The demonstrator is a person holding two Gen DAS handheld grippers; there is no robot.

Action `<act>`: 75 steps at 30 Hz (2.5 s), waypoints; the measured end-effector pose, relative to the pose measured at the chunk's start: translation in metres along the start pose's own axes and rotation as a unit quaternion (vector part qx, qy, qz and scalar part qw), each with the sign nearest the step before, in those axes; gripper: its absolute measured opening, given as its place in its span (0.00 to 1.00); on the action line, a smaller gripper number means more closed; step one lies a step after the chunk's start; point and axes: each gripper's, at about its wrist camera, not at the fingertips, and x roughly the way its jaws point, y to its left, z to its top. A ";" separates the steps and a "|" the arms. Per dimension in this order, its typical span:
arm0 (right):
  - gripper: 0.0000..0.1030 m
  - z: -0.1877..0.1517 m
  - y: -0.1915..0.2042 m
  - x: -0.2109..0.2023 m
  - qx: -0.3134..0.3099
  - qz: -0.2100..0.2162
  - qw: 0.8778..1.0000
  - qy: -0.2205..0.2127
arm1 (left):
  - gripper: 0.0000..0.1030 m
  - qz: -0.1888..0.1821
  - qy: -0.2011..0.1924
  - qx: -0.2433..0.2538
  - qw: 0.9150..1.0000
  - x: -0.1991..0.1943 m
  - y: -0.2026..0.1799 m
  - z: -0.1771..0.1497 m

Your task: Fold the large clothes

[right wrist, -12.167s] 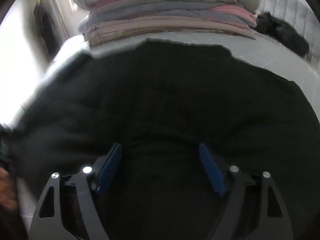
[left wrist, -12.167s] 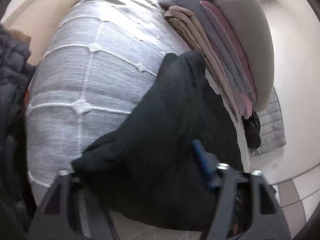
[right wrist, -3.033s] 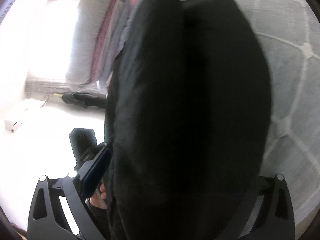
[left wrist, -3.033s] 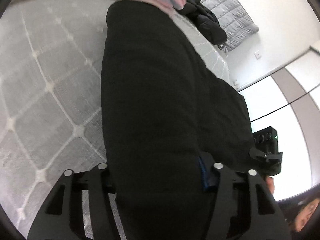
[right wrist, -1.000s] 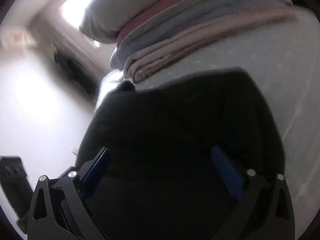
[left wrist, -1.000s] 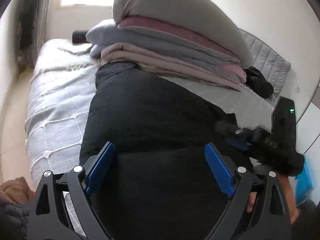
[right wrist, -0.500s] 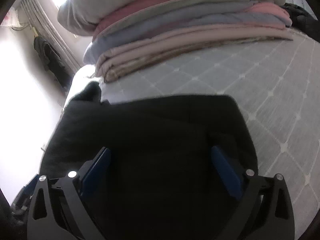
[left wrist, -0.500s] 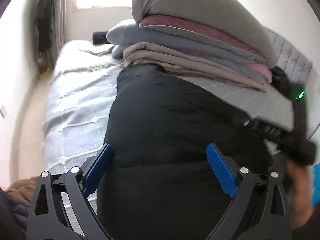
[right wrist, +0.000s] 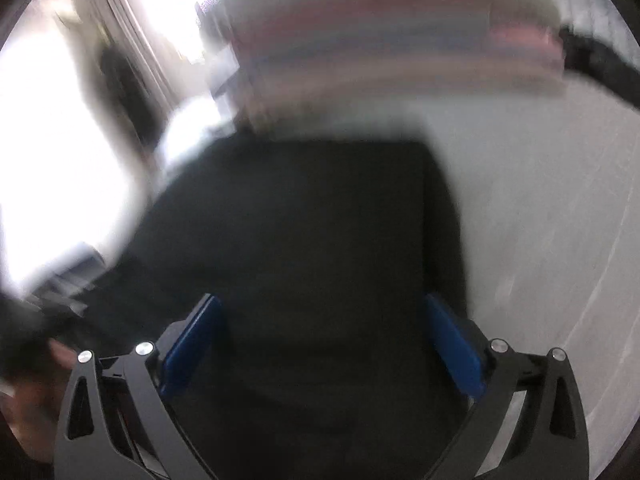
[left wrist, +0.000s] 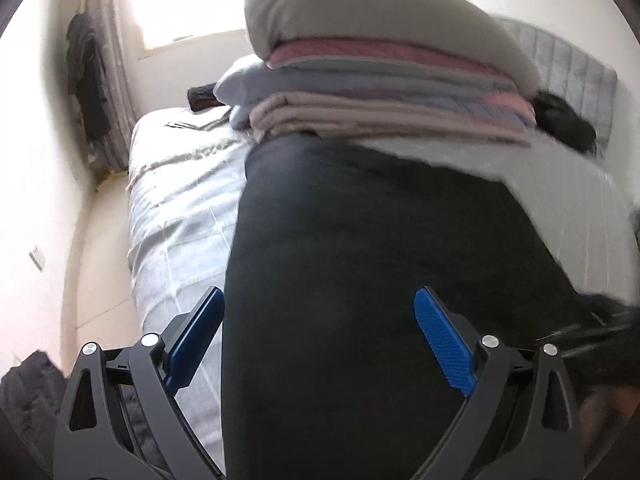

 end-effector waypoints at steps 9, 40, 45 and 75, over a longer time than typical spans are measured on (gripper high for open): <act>0.94 -0.011 0.018 -0.080 0.010 0.018 0.999 -0.048 | 0.89 0.015 -0.009 0.013 1.000 -0.053 -0.010 -0.031; 0.94 -0.105 0.045 -0.133 -0.017 -0.061 0.995 -0.072 | 0.91 -0.005 -0.024 -0.003 1.000 -0.121 -0.042 -0.085; 0.94 -0.099 0.044 -0.139 -0.022 -0.082 0.993 -0.083 | 0.91 -0.004 -0.026 -0.027 0.999 -0.124 -0.036 -0.082; 0.94 -0.073 0.071 -0.149 -0.012 -0.109 0.993 -0.048 | 0.92 0.017 0.005 -0.021 1.000 -0.131 -0.020 -0.082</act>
